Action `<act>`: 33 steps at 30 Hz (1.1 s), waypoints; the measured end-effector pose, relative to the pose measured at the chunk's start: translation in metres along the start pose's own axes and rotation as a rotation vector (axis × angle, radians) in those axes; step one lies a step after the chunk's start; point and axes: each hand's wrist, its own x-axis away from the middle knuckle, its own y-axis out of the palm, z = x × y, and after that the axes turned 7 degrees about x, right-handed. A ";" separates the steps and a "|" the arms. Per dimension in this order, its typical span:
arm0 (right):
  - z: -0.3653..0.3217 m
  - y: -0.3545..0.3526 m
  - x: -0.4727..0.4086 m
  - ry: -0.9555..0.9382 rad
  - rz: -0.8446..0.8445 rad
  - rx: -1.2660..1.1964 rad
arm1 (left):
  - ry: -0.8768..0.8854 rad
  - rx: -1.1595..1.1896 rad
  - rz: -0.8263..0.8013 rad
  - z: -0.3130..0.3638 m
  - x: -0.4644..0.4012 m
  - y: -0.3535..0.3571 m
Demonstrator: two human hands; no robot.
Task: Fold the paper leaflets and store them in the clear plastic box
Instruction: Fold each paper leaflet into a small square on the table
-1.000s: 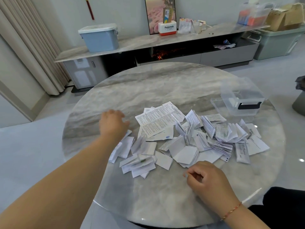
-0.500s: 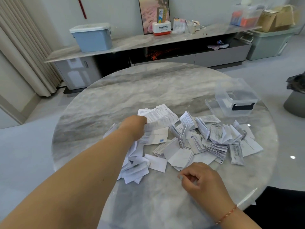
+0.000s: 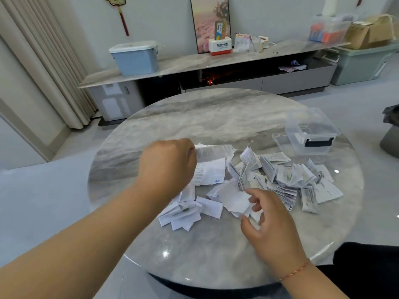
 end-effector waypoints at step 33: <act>-0.009 -0.017 0.066 0.771 -0.492 -0.390 | 0.132 0.318 -0.361 0.055 0.187 0.046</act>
